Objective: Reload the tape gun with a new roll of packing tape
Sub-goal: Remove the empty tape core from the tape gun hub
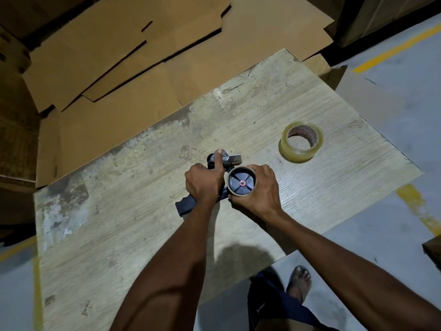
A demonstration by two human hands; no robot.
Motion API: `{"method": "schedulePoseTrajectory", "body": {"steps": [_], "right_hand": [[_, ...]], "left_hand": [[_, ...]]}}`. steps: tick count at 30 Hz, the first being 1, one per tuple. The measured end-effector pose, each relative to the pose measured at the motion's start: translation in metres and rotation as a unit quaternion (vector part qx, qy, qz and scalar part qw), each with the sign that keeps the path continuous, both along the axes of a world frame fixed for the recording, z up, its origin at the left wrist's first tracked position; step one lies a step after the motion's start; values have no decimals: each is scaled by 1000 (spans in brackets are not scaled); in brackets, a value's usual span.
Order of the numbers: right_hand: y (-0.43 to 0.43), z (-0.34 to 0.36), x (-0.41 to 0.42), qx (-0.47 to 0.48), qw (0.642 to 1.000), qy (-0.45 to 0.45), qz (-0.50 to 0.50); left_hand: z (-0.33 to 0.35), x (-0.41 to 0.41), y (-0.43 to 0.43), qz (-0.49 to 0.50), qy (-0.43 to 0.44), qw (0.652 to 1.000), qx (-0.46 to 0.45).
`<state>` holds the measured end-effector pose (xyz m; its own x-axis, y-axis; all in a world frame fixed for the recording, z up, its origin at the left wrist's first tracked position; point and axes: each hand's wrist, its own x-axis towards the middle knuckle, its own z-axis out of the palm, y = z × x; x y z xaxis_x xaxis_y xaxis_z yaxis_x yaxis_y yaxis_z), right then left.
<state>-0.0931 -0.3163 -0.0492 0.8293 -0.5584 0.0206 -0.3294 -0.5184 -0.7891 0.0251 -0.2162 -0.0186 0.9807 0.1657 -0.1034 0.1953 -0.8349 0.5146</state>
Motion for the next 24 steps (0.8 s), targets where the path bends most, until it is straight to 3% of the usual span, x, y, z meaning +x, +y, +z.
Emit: {"method": "schedulePoseTrajectory", "body": {"steps": [10,16,19,24], "right_hand": [[-7,6,3,-22,999,-3,33],[-20,84,26,-81,979,-160,99],[-42,90,36,-95,984,-123,81],[-55,77,7,-89,989,-93,68]], "left_hand": [[-1,0,-2,4,-9,1000,14],[-3,8,2,-13,60,995,79],[8,3,2,-10,42,999,14],[10,-2,2,12,51,999,5]]}}
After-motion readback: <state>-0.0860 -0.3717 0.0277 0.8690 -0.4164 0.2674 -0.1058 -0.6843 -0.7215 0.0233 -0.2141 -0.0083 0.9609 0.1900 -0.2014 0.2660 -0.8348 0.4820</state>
